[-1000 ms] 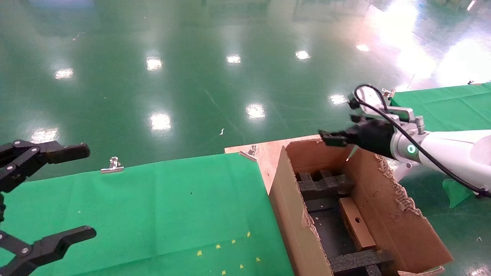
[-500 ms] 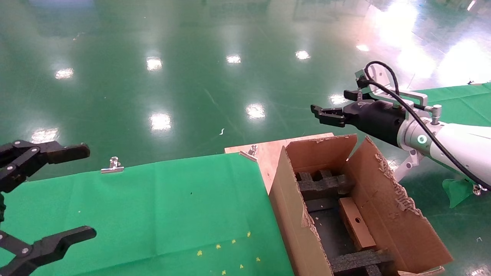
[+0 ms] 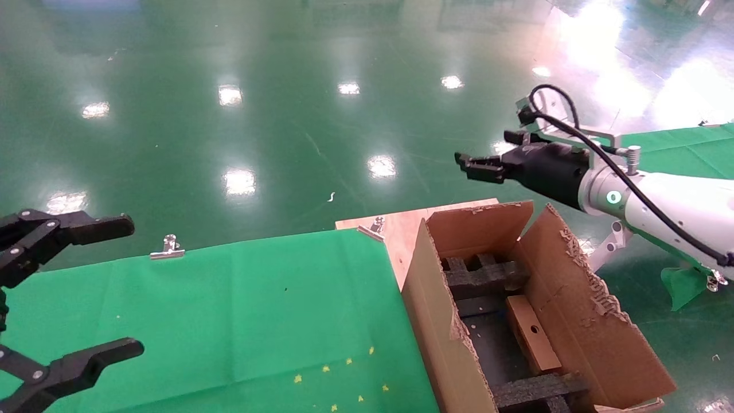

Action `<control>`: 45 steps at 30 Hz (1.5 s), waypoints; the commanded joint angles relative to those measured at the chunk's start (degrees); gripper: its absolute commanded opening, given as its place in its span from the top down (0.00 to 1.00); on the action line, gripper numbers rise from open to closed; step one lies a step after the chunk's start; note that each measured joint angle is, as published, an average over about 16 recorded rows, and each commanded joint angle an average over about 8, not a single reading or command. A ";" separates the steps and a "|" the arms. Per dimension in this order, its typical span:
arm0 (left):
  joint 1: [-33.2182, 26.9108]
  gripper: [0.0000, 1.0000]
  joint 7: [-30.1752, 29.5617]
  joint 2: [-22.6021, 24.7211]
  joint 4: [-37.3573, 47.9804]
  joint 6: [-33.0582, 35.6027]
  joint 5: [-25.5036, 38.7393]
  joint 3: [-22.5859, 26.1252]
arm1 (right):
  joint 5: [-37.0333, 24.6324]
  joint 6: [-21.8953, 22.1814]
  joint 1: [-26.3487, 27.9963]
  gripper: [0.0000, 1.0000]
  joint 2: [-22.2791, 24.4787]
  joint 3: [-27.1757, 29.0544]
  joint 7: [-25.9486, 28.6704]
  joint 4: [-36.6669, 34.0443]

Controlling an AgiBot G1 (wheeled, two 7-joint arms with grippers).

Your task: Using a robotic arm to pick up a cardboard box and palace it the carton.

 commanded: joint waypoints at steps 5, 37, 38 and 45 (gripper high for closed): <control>0.00 0.00 0.00 0.00 0.00 0.00 0.00 0.00 | 7.57 -8.63 -4.75 0.00 -1.44 9.39 -9.89 -0.54; 0.00 0.00 0.01 0.00 0.00 0.00 -0.01 0.01 | 47.97 -54.66 -30.08 0.00 -9.12 59.49 -62.62 -3.45; 0.00 0.00 0.01 0.00 0.00 0.00 -0.01 0.01 | 49.24 -56.12 -30.88 0.00 -9.36 61.07 -64.29 -3.54; 0.00 0.00 0.01 -0.01 0.00 -0.01 -0.01 0.02 | 57.55 -65.58 -36.09 0.00 -10.94 71.39 -75.17 -4.14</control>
